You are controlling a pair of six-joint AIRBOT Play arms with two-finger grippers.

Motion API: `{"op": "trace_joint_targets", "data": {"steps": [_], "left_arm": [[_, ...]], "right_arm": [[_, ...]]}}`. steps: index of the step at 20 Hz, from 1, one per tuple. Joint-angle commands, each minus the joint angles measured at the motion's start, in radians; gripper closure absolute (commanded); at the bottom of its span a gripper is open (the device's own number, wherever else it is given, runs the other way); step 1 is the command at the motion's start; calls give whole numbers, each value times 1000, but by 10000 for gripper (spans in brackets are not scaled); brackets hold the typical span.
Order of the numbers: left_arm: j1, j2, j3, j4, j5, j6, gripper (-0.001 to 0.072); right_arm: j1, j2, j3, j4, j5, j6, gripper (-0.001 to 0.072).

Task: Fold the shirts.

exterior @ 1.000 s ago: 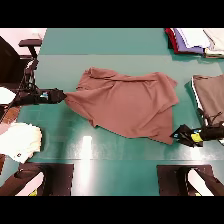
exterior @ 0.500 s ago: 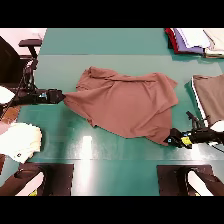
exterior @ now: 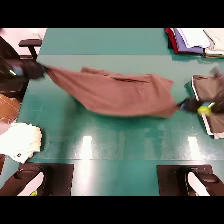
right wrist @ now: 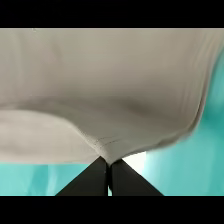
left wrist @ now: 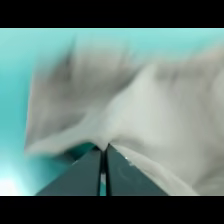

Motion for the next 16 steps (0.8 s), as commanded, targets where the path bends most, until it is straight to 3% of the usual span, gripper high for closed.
{"op": "trace_joint_targets", "data": {"steps": [1,6,9,13,16], "left_arm": [[0,8,331,23,-37,2,681],[0,8,787,35,-70,-27,682],[0,31,912,51,-31,-65,683],[0,38,913,178,-72,-127,683],[0,31,696,243,-119,-186,683]], "right_arm": [[5,19,447,-80,37,1,696],[5,-117,1101,-260,271,27,696],[5,-193,1336,-349,377,53,696],[5,-173,1250,-391,363,103,698],[5,-163,1011,-392,314,122,698]]}}
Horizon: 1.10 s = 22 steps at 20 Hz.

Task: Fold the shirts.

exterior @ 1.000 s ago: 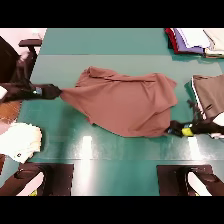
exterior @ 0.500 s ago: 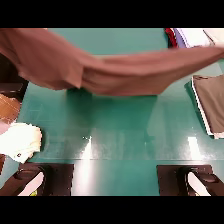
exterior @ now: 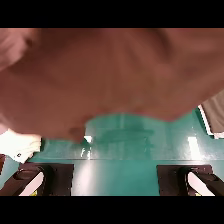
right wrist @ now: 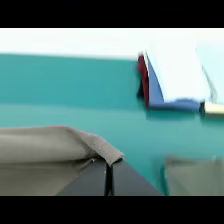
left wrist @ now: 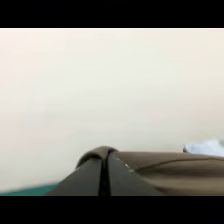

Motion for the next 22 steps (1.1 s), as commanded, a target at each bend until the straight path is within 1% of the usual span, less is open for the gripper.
{"op": "trace_joint_targets", "data": {"steps": [1,3,6,9,11,13,15,16,18,19,21,22], "left_arm": [[1,-17,-207,65,-45,-61,683],[1,-70,-382,28,-69,-64,682],[1,-226,-579,-39,-66,-54,682],[1,-441,-639,-55,-28,-35,681],[1,-582,-639,-78,53,0,681],[1,-686,-633,-103,160,14,681],[1,-757,-586,-115,207,24,682],[1,-778,-560,-115,200,24,682],[1,-783,-533,-114,179,72,681],[4,-782,-515,-112,132,101,681],[16,-780,-502,-109,-3,122,681],[19,-780,-510,-101,-71,131,681]], "right_arm": [[0,-32,-178,-27,-6,30,698],[0,-137,-223,-27,40,28,697],[1,-328,-277,-25,69,14,698],[6,-536,-318,-19,46,-17,697],[6,-661,-319,-18,-14,-35,697],[5,-747,-319,-16,-132,-45,696],[-8,-797,-318,61,-257,-48,696],[-24,-809,-318,134,-299,-55,696],[-50,-807,-319,245,-320,-101,696],[-56,-798,-319,244,-303,-114,696],[-55,-774,-327,185,-232,-133,696],[-51,-750,-365,156,-210,-135,696]]}}
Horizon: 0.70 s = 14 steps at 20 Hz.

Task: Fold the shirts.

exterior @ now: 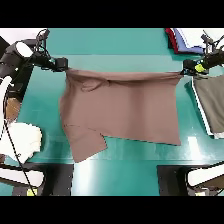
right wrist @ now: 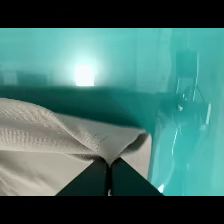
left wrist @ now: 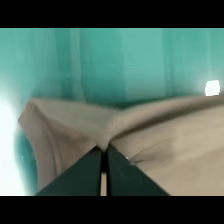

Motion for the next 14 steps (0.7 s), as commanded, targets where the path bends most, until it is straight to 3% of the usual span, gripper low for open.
{"op": "trace_joint_targets", "data": {"steps": [1,8,9,10,11,14], "left_arm": [[11,-15,-6,31,-205,45,681],[11,-15,-219,46,-232,32,660],[11,-14,-219,45,-235,27,365],[11,-10,-219,45,-236,5,76],[11,3,-219,45,-244,-14,69],[11,124,-242,76,-275,-20,69]], "right_arm": [[3,48,-84,-31,37,-32,696],[77,211,-517,-52,-125,-30,694],[76,219,-538,-51,-135,-29,680],[76,225,-544,-52,-130,-29,448],[71,235,-543,-52,-122,-29,264],[24,322,-543,-55,-54,-30,264]]}}
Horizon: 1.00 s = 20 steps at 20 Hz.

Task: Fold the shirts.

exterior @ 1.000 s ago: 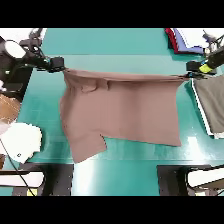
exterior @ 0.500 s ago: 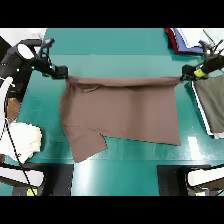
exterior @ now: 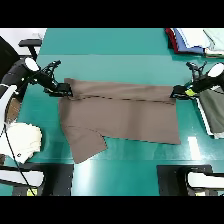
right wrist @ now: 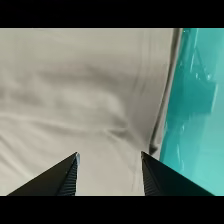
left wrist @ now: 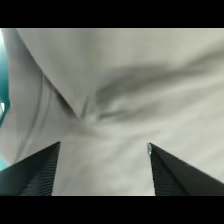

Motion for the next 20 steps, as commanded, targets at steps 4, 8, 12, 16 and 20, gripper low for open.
{"op": "trace_joint_targets", "data": {"steps": [4,8,12,16,20], "left_arm": [[1,335,-282,129,-42,-71,68],[1,563,-623,81,-40,-156,69],[1,649,-818,-56,11,-165,68],[-48,651,-913,-173,135,-120,68],[-127,651,-929,-198,226,-124,70]], "right_arm": [[-105,244,-77,-1,126,0,265],[-110,381,-170,27,85,0,265],[-109,414,-214,133,48,-2,265],[-110,412,-213,156,50,-2,266],[-110,413,-213,156,72,-2,266]]}}
